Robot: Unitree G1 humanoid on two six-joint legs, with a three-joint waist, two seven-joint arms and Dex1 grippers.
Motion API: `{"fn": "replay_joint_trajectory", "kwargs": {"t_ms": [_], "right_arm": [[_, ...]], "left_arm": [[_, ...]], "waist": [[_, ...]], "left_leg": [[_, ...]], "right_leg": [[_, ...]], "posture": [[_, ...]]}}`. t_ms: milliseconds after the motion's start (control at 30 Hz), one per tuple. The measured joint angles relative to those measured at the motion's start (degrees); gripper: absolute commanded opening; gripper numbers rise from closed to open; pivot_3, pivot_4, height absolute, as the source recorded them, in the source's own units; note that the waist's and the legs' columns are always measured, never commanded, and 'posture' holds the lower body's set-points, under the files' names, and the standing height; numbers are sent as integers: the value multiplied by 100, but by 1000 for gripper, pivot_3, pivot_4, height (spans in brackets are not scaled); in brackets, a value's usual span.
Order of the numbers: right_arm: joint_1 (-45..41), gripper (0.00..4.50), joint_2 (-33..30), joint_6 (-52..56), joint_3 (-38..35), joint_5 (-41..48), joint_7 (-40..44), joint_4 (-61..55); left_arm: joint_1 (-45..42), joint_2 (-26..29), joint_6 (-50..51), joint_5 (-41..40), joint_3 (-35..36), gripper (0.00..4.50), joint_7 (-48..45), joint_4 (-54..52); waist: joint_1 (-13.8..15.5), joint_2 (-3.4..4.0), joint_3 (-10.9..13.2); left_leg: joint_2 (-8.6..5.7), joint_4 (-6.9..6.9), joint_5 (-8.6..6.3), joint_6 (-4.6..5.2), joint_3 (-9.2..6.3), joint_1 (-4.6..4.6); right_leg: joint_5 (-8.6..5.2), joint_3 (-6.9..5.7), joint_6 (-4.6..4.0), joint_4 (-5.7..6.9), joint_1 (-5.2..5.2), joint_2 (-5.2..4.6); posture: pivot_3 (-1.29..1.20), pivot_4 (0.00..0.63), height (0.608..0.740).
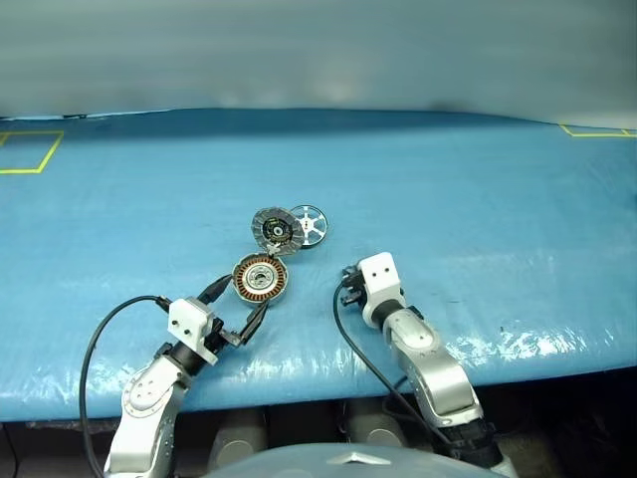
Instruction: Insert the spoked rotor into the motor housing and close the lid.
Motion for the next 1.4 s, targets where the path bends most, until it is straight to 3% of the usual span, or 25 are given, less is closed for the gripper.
{"fn": "replay_joint_trajectory", "kwargs": {"t_ms": [200, 500, 700, 1033, 1333, 1400], "right_arm": [[-558, 660, -46, 603, 276, 478, 671, -862], [-1512, 660, 474, 663, 938, 428, 677, -314], [-1697, 660, 653, 196, 1302, 217, 678, 509], [-1747, 660, 753, -58, 1269, 110, 664, 919], [-1700, 660, 808, -60, 1202, 102, 672, 1048], [-1700, 660, 835, -73, 1194, 103, 674, 1114]], "left_arm": [[33, 34, 153, -56, -3, 4500, 64, -78], [159, 184, 516, -31, 13, 4500, 334, -483], [160, 321, 687, 110, -17, 4500, 480, -593], [269, 601, 1376, -204, -66, 4500, 428, -1143], [337, 673, 1139, -317, 245, 4500, 131, -687], [334, 673, 1132, -319, 247, 3917, 115, -691]], "waist": [[20, -4, 2], [34, -4, 3], [44, -4, 3], [38, -2, 4], [40, -3, 4], [40, -3, 4]], "left_leg": [[-1, 7, 0, -1, -3, -36], [0, -5, 0, -1, -6, -60], [-1, -5, 0, -1, -8, -68], [1, -5, 0, -1, -10, -70], [0, -4, 0, -1, -10, -70], [0, -4, 0, -1, -9, -70]], "right_leg": [[5, -4, 7, -4, -31, -1], [23, -14, 33, -37, -41, -6], [24, -21, 34, -46, -43, -10], [25, -25, 34, -44, -45, -10], [24, -27, 32, -43, -46, -11], [25, -26, 33, -43, -45, -11]], "posture": [[0, 150, 740], [0, 150, 740], [0, 150, 740], [0, 150, 740], [0, 150, 740], [0, 150, 740]]}}
